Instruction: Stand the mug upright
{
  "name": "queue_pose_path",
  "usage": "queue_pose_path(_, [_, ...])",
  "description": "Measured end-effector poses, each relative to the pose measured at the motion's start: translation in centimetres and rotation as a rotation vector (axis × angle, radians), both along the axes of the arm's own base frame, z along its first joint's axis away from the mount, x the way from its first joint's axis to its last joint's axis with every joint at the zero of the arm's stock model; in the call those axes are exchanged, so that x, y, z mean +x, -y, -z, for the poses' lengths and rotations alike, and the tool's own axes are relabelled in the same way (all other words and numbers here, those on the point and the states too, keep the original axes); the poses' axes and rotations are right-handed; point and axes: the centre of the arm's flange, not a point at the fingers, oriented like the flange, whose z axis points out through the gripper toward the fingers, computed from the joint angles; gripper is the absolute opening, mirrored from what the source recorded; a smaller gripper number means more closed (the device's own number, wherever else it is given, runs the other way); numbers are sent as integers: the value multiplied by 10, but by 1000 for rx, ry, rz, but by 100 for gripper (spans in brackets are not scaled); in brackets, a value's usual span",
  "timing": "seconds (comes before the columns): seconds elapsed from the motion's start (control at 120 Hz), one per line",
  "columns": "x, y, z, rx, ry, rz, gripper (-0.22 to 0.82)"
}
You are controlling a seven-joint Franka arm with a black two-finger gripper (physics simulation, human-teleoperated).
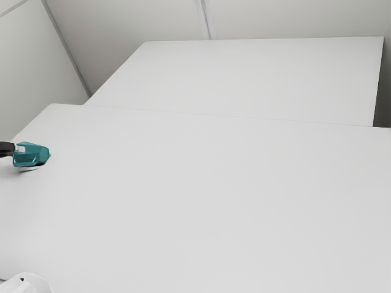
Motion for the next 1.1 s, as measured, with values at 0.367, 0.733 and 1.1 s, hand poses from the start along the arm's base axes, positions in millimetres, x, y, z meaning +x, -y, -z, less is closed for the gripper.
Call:
queue_pose_path(0.367, [3, 7, 1, -103, 81, -8, 8])
queue_pose_path(0.733, [11, 21, 6, -217, 136, 3, -13])
queue_pose_path(1.1, [20, 31, 2, -253, 151, 14, -18])
